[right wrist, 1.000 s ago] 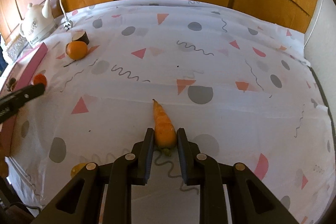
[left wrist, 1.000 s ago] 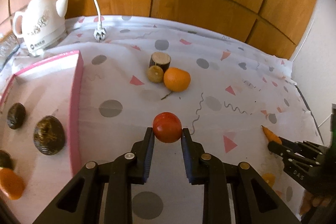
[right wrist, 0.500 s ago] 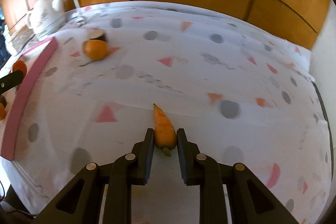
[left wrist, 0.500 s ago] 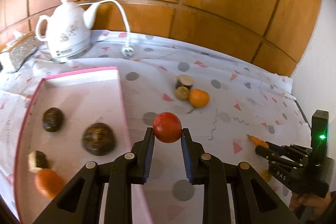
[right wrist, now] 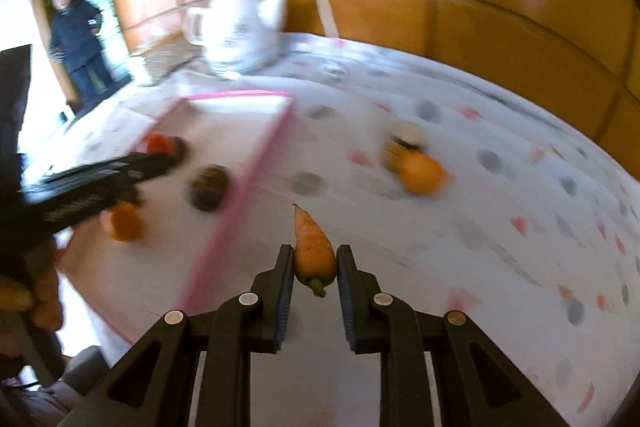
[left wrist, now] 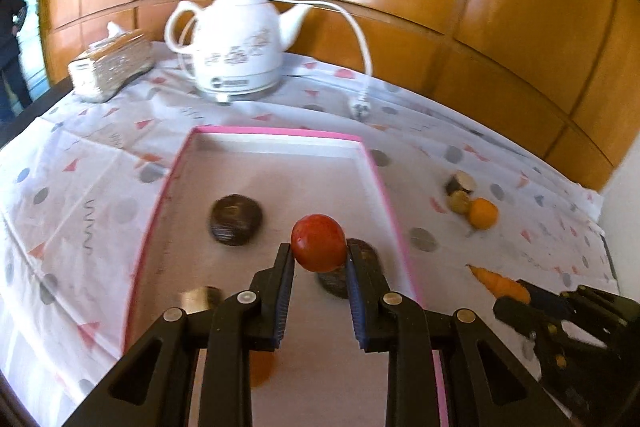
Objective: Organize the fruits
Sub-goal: 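Carry the tomato into the pink tray with the left gripper while the right carries the carrot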
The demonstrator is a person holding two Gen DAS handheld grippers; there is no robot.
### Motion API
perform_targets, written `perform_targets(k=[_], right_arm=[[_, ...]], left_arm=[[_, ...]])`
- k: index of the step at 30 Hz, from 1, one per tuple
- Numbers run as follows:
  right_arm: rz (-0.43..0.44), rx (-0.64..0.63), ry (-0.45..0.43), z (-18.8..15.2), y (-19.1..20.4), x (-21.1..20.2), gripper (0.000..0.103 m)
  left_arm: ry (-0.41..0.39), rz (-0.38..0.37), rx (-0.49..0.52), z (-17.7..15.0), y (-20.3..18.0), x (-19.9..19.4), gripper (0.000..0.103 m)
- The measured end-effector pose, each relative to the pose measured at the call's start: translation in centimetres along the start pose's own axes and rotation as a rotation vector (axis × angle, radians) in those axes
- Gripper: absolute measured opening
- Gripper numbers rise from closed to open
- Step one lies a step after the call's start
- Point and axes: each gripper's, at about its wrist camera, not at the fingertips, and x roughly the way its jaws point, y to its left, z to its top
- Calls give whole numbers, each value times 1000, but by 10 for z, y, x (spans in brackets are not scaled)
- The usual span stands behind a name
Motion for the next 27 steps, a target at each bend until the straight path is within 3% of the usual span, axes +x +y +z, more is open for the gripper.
perform_targets(k=[8, 19, 23, 27], right_arm=[[110, -80, -4, 18, 52, 10, 21], [210, -12, 45, 17, 69, 30, 22], [225, 3, 60, 13, 72, 37, 31], [214, 28, 50, 10, 67, 32, 32]], left_arm=[[13, 49, -53, 3, 24, 2, 26], [30, 78, -117, -2, 41, 0, 29], [15, 89, -117, -1, 42, -5, 34], [6, 87, -101, -1, 37, -10, 34]])
